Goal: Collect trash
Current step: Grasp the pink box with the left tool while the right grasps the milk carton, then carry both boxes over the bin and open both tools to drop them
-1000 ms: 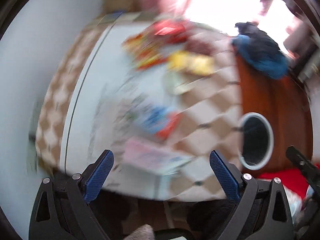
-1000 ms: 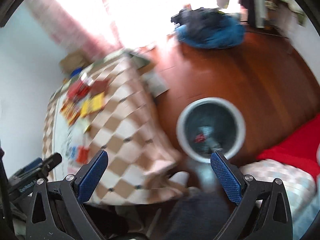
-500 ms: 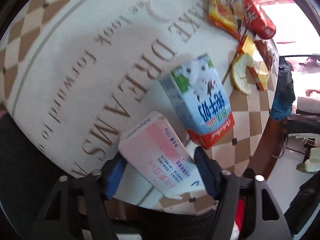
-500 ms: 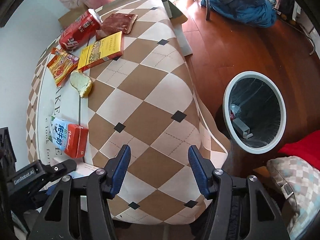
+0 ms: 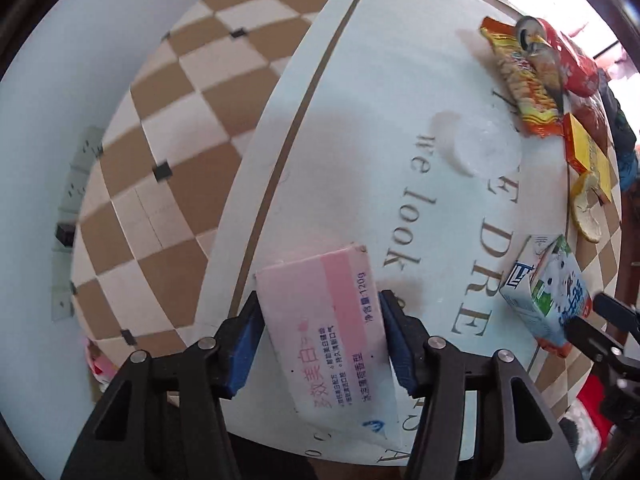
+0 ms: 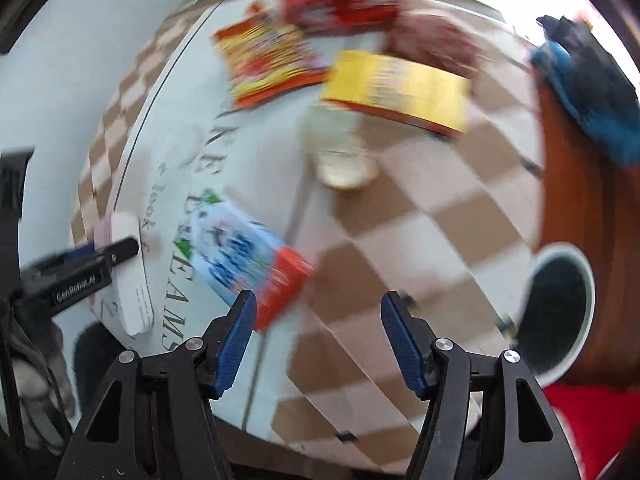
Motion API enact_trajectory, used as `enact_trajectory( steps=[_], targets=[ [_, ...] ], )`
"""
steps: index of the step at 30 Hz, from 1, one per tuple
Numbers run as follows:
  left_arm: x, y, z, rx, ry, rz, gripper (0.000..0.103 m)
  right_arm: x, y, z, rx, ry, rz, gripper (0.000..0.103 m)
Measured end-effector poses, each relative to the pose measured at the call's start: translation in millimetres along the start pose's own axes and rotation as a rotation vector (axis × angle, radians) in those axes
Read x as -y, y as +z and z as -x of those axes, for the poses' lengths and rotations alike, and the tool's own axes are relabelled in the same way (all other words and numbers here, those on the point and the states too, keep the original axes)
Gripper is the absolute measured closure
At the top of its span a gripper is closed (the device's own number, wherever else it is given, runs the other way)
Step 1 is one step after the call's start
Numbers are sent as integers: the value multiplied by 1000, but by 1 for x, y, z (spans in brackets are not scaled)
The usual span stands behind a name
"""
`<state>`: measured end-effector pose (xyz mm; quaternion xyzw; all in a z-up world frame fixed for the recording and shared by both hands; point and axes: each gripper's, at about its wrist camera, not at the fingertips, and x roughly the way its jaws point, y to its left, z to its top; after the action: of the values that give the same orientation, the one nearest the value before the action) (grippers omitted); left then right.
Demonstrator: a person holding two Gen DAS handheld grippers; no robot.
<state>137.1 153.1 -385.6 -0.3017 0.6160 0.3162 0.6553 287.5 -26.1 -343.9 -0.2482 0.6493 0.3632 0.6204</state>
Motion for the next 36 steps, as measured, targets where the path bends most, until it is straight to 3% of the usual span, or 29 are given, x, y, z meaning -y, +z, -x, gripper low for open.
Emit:
enact_trajectory(
  steps=[1, 2, 4, 10, 13, 15, 20, 27, 28, 36],
  targets=[
    [0, -1, -1, 3, 7, -5, 50, -7, 3, -4, -5, -6, 25, 36],
    [0, -4, -1, 22, 15, -10, 50, -18, 9, -8, -14, -18, 64, 29],
    [-4, -10, 0, 39, 11, -1, 56, -34, 19, -11, -9, -31, 111, 29],
    [-2, -35, 1, 52, 16, -8, 57, -58, 29, -15, -41, 4, 167, 29],
    [-5, -49, 6, 63, 35, -17, 57, -64, 24, -33, -94, -72, 221, 31],
    [-8, -58, 12, 84, 54, -33, 57, -62, 22, -38, -82, -77, 213, 39],
    [11, -76, 50, 203, 107, -110, 57, -52, 15, -26, -34, -61, 127, 40],
    [77, -95, 116, 353, 57, -263, 57, 12, -30, 46, 168, 8, -102, 41],
    [91, -82, 128, 362, 43, -282, 57, 24, -40, 60, 198, 6, -135, 41],
    [241, -97, 191, 436, -149, -512, 58, 154, -135, 166, 420, 13, -423, 41]
  ],
)
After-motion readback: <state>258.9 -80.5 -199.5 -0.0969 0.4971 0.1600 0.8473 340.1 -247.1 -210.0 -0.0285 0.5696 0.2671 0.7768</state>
